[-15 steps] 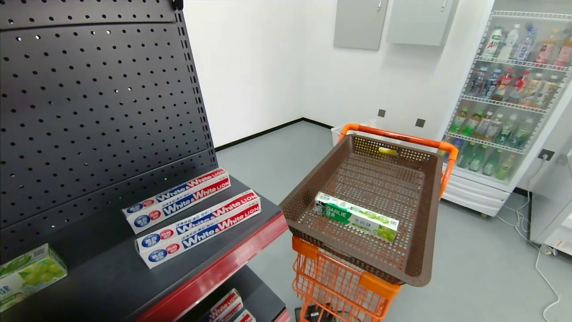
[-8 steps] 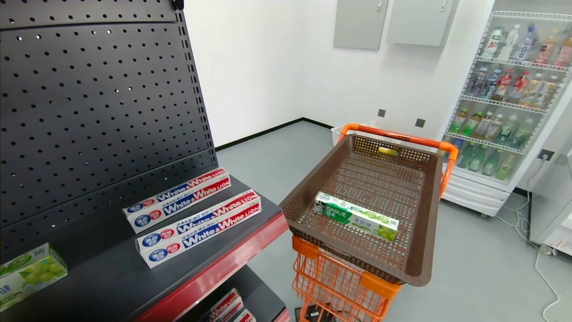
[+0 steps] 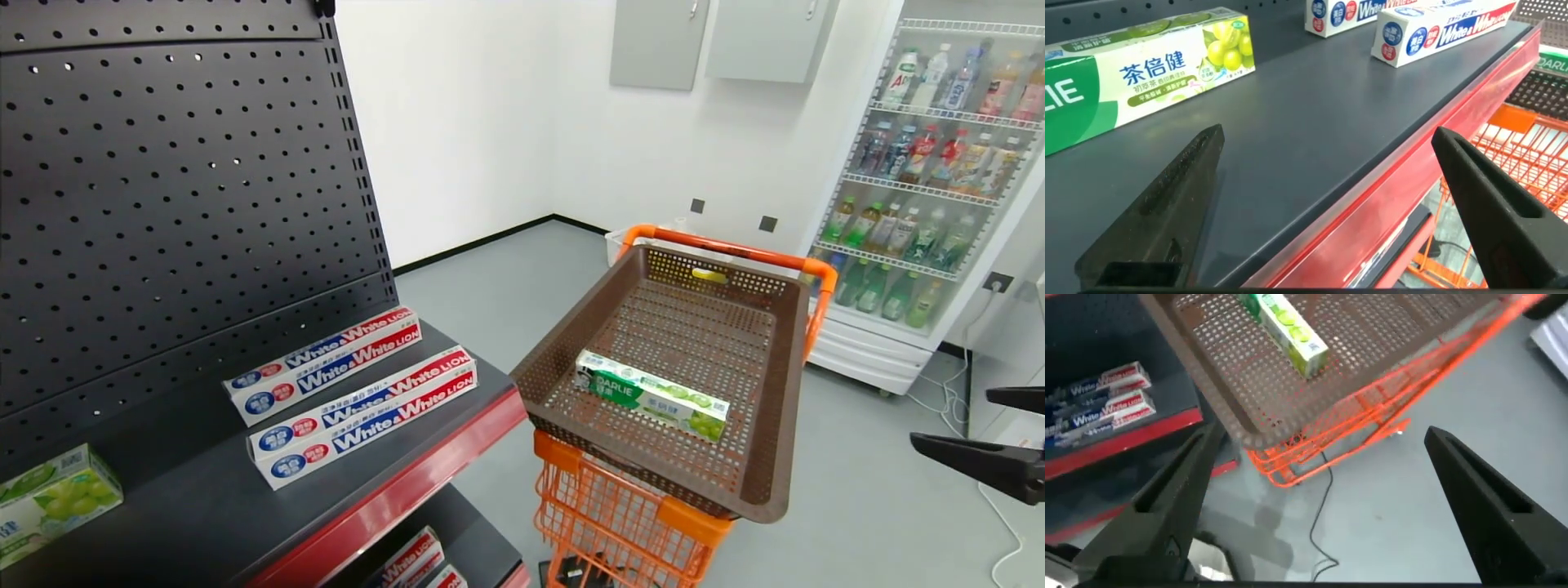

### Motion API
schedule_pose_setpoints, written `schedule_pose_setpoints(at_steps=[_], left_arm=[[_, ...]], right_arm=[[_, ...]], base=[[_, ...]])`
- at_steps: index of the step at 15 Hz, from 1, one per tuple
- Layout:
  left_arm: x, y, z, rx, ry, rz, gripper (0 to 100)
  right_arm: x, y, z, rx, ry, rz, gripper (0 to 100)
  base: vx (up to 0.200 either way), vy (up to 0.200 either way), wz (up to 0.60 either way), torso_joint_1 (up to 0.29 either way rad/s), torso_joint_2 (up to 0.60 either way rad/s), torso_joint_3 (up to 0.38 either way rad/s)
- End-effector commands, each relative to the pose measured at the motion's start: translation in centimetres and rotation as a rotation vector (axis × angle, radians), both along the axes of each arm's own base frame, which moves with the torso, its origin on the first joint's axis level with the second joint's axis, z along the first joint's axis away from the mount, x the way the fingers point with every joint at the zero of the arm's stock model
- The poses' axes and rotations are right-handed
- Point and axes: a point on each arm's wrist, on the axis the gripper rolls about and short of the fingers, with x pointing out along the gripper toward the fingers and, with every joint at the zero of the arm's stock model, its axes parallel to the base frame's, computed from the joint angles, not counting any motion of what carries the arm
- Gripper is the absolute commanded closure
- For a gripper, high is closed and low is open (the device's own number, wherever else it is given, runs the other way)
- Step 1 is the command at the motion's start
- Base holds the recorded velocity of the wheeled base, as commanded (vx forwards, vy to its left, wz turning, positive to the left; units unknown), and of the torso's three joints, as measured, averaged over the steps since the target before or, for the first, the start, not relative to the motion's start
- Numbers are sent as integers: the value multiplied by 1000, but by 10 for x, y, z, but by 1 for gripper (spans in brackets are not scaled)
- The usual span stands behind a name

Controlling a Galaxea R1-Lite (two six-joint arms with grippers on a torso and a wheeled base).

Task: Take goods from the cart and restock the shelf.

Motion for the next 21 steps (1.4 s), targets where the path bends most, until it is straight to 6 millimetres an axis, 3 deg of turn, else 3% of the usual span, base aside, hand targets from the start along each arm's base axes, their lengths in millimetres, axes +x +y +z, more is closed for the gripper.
schedule_pose_setpoints(at_steps=[1, 3, 6, 10, 14, 21], left_arm=[[0, 0, 0, 0, 0, 1, 0], [0, 0, 0, 0, 1, 1, 0], [0, 0, 0, 0, 1, 1, 0], [0, 0, 0, 0, 1, 1, 0], [0, 0, 0, 0, 1, 1, 0], [0, 0, 0, 0, 1, 1, 0]], right_arm=[[64, 13, -29, -54, 93, 116, 0], [79, 17, -35, -84, 119, 146, 0], [118, 26, -44, -94, 152, 273, 0], [166, 37, -35, -115, 224, 378, 0], [192, 37, -38, -181, 338, 443, 0], [215, 44, -55, -206, 413, 477, 0]], base=[[0, 0, 0, 0, 0, 0], [0, 0, 0, 0, 0, 0], [0, 0, 0, 0, 0, 0], [0, 0, 0, 0, 0, 0], [0, 0, 0, 0, 0, 0], [0, 0, 0, 0, 0, 0]])
